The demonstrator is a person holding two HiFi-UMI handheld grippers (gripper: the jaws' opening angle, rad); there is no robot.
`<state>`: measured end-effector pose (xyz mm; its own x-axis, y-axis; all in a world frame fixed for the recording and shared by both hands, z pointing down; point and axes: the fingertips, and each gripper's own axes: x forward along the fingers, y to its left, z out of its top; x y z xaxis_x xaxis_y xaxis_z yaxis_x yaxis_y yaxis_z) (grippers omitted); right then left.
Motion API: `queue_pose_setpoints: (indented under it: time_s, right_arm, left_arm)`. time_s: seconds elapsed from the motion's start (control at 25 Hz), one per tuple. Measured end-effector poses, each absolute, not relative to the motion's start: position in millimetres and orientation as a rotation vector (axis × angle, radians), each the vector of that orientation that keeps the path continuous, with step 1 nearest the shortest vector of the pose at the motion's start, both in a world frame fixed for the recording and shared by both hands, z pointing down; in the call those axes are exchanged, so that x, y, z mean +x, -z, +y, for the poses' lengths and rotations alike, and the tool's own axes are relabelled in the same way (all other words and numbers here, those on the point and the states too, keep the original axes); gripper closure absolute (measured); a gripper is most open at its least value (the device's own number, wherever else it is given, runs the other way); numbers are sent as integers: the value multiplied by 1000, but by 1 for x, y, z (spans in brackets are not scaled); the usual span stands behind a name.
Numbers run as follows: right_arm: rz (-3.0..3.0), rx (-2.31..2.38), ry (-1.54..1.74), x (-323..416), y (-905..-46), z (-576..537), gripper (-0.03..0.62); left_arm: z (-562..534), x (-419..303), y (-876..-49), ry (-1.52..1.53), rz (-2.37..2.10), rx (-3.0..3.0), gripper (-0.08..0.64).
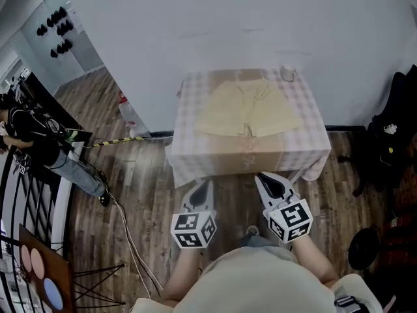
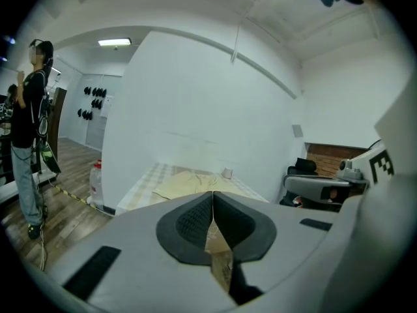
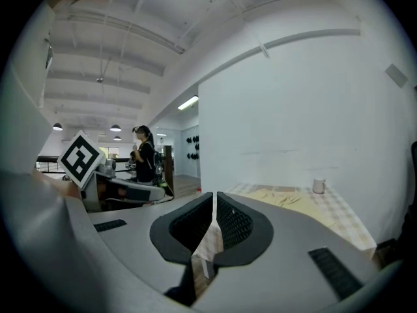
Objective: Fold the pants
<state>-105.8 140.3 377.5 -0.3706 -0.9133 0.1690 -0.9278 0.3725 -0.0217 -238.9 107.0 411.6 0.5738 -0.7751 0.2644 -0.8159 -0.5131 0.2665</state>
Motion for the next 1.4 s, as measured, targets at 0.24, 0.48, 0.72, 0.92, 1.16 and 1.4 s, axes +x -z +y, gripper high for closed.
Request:
queue_pose_setpoints:
  time_s: [0.24, 0.48, 0.72, 0.92, 1.16, 1.4]
  right_arm:
    - [-2514, 1627, -170, -78, -378, 88, 591]
    - [-2533, 1565, -189, -50, -389, 47, 591]
    - [-2549, 1521, -227, -36, -399, 26, 591]
    - [-2545, 1513, -288, -31, -412, 17, 591]
    - [-2538, 1489, -322, -32, -424, -9, 591]
    - [-2538, 1451, -340, -41, -432, -48, 591]
  left_arm:
    - [55, -212, -413, -145, -1326, 2414, 555]
    - [14, -186, -420, -138, -1376, 2378, 555]
    - [-8, -175, -428, -149, -1425, 2332, 555]
    - [-19, -174, -441, -189, -1454, 2301, 555]
    - [-54, -188, -460, -223, -1519, 2265, 555]
    - [-98, -206, -483, -271, -1564, 2238, 555]
